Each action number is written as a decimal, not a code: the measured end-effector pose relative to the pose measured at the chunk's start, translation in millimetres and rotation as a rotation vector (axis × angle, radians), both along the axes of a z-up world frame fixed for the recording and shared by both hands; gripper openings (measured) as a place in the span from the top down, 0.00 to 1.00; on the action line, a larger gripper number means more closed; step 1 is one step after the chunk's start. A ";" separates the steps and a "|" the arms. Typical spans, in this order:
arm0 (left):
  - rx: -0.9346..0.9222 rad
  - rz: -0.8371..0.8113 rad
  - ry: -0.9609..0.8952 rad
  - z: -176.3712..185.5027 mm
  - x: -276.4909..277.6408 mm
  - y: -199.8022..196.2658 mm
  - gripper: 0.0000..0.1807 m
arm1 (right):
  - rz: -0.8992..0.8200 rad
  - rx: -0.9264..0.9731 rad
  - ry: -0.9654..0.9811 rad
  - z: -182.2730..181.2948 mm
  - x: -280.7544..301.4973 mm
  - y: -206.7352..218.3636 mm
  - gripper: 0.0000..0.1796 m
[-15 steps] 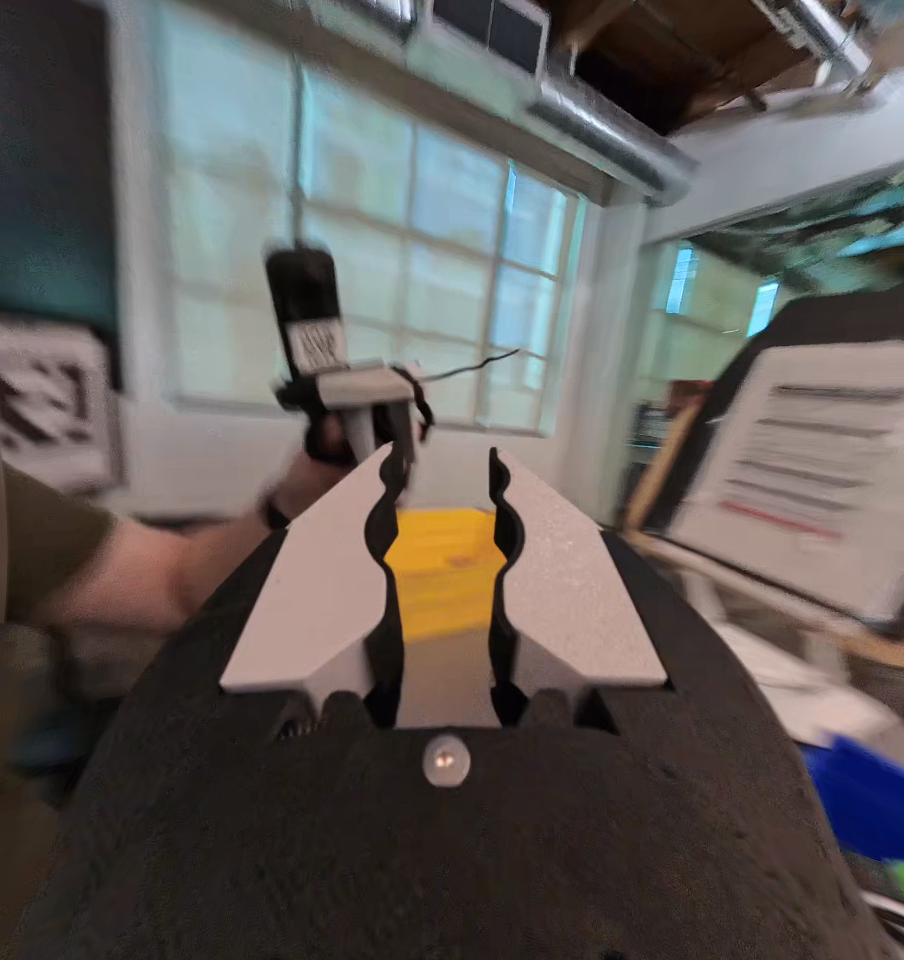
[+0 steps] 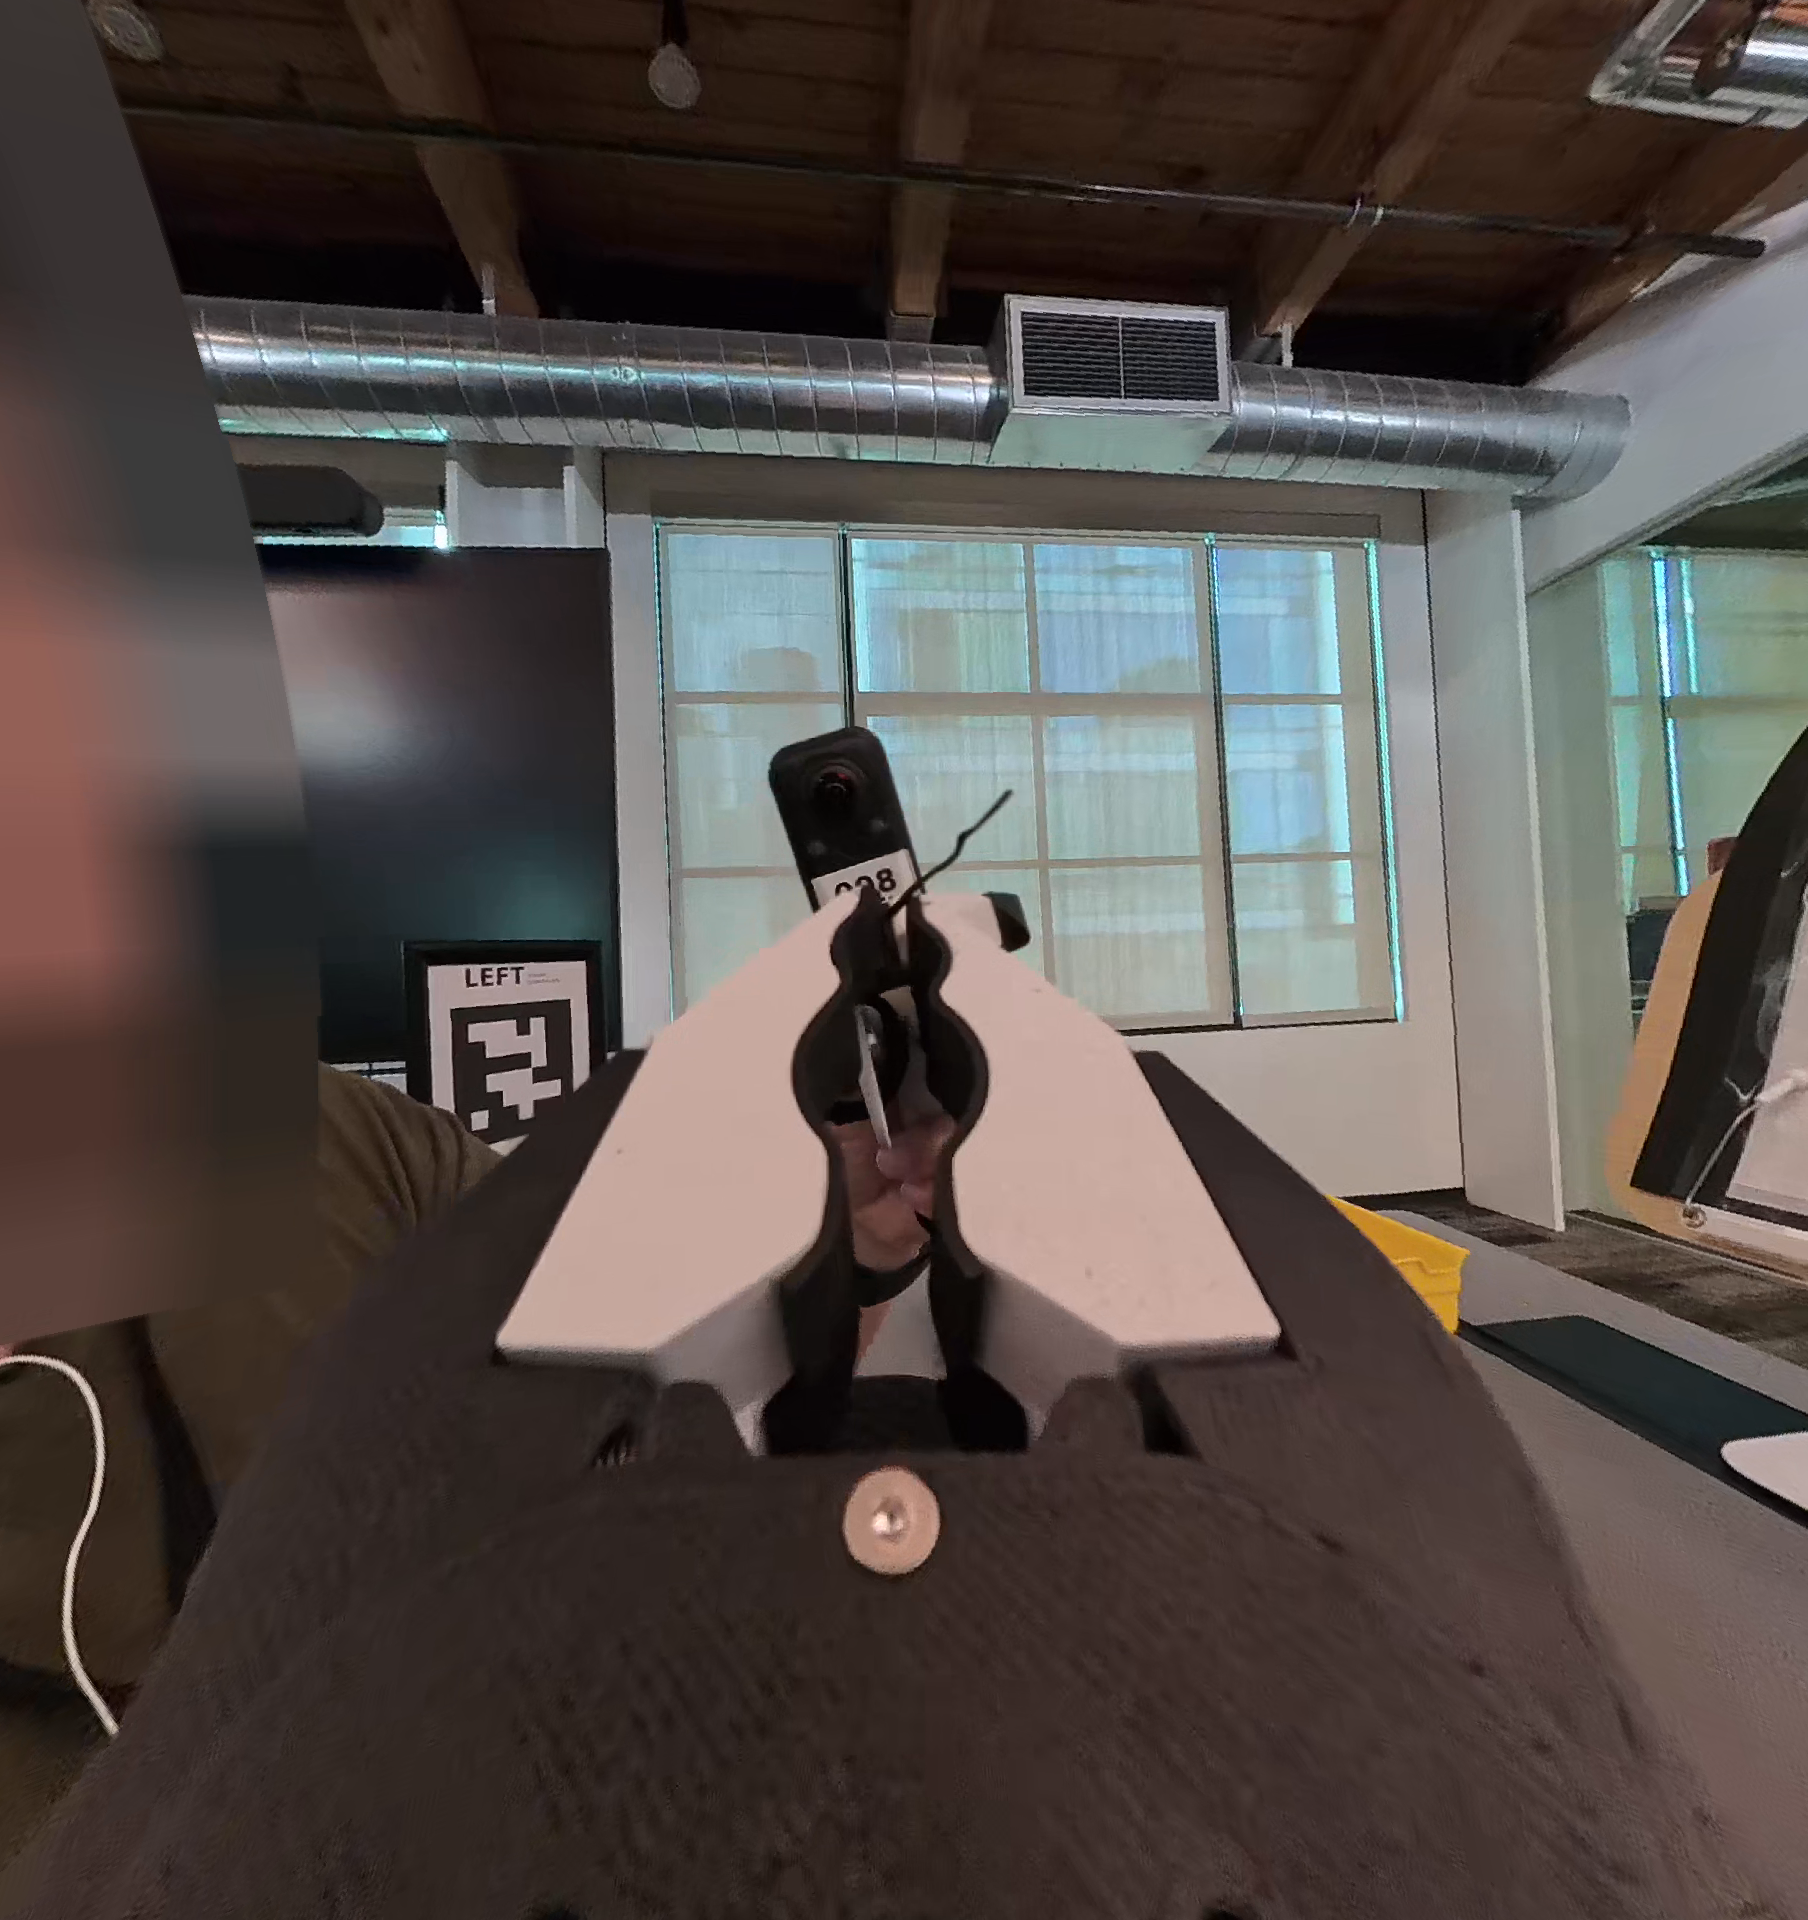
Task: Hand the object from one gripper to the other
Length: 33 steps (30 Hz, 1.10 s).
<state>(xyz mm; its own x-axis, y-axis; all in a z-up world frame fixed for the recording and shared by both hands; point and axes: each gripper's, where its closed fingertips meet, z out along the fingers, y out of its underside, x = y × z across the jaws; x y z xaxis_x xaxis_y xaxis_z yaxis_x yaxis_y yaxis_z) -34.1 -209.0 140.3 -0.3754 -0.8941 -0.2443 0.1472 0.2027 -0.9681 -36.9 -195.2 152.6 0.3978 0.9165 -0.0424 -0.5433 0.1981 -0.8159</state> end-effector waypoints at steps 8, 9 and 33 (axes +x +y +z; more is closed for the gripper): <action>-0.072 0.105 -0.048 5.6 12.6 9.1 1.00 | -0.359 0.131 -0.067 6.1 11.5 4.4 1.00; -0.084 0.118 -0.044 5.4 13.2 10.7 1.00 | -0.387 0.135 -0.080 6.2 11.8 5.0 1.00; 0.099 0.039 0.185 15.0 32.8 -0.4 1.00 | -0.583 0.017 -0.689 -20.3 18.5 12.7 0.89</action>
<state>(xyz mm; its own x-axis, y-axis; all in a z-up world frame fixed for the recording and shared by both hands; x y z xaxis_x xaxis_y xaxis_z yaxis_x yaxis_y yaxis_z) -1.3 -209.4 155.4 -0.3876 -0.8839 -0.2618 -0.0411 0.3002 -0.9530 -18.4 -182.5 132.2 0.7322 0.5594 0.3886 0.2550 0.3039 -0.9179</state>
